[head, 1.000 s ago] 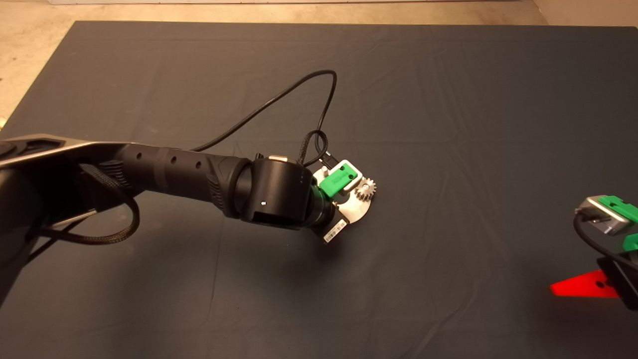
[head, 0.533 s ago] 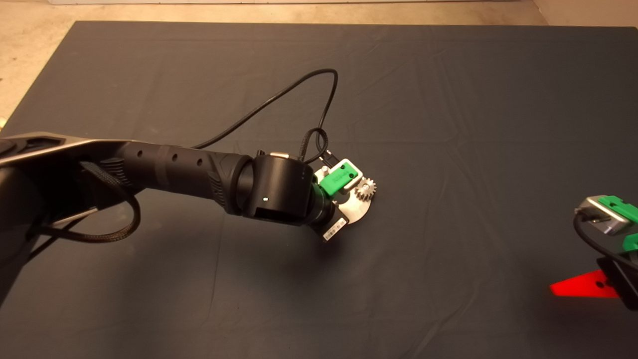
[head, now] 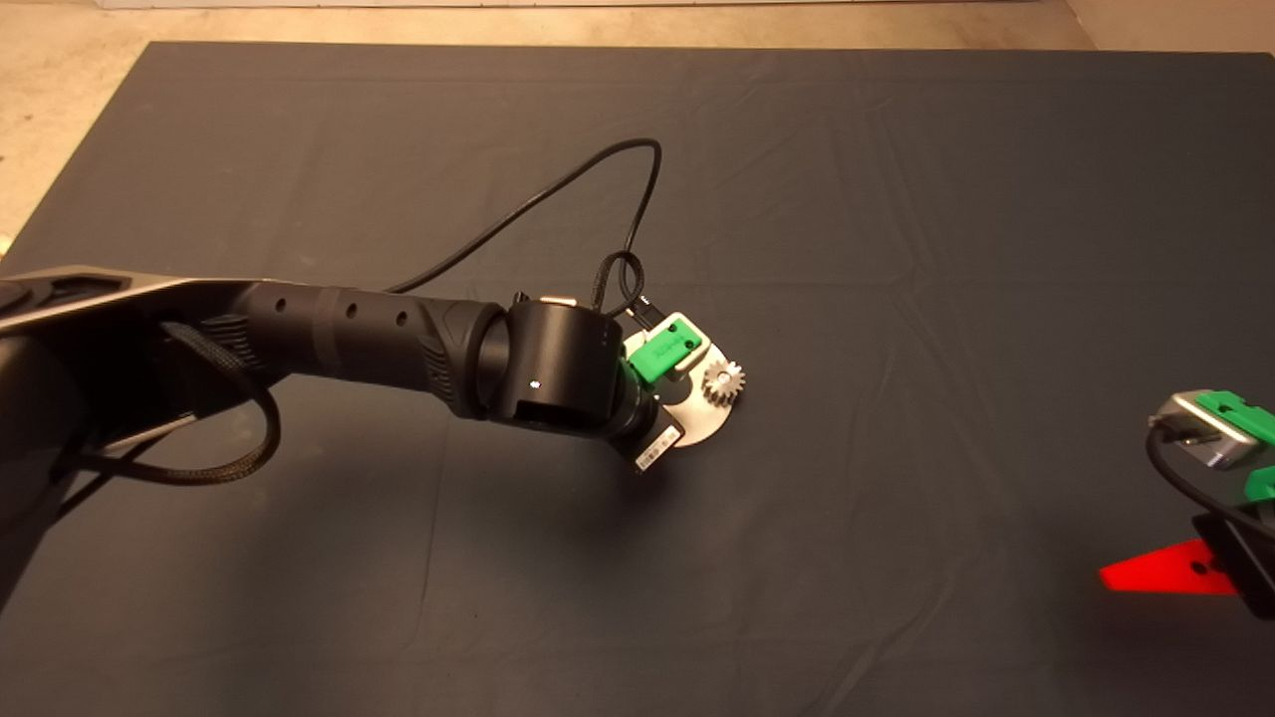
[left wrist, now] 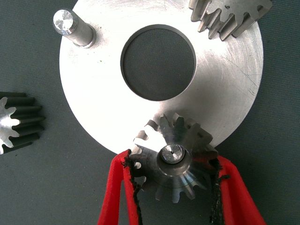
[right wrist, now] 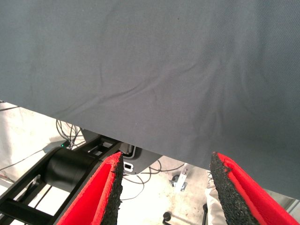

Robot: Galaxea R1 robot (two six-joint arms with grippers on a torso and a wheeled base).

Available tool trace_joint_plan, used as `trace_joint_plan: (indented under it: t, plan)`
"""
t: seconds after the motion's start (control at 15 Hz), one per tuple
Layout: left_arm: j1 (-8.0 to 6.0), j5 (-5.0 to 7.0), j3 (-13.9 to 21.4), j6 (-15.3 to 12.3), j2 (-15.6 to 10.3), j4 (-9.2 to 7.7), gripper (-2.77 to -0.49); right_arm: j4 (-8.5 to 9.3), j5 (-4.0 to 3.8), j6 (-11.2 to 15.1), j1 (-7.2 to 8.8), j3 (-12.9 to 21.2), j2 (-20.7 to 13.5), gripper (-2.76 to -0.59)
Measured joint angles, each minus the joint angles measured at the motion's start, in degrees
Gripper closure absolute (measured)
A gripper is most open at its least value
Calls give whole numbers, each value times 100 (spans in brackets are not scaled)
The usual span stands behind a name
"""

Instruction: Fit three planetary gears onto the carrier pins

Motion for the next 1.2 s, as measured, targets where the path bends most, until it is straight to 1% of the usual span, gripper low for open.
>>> trace_joint_plan:
  t: [0.67, 0.87, 0.93, 1.07, 1.2]
  plan:
    - [0, 0, 2, 0, 1, 0, -58, 0, 0, 0, 0, -5, 0, -134]
    - [-1, 0, 2, 0, 1, 0, -63, 0, -1, 0, 0, -5, 0, -134]
    - [-1, 0, 2, 0, 3, 0, -70, 0, -1, 0, 0, -5, 0, -134]
    - [-4, 0, 2, 0, 3, 0, -71, 0, 0, 0, 0, -5, 0, -134]
    - [-4, 0, 2, 0, 6, -2, -81, 0, 0, 0, 0, -5, 0, -134]
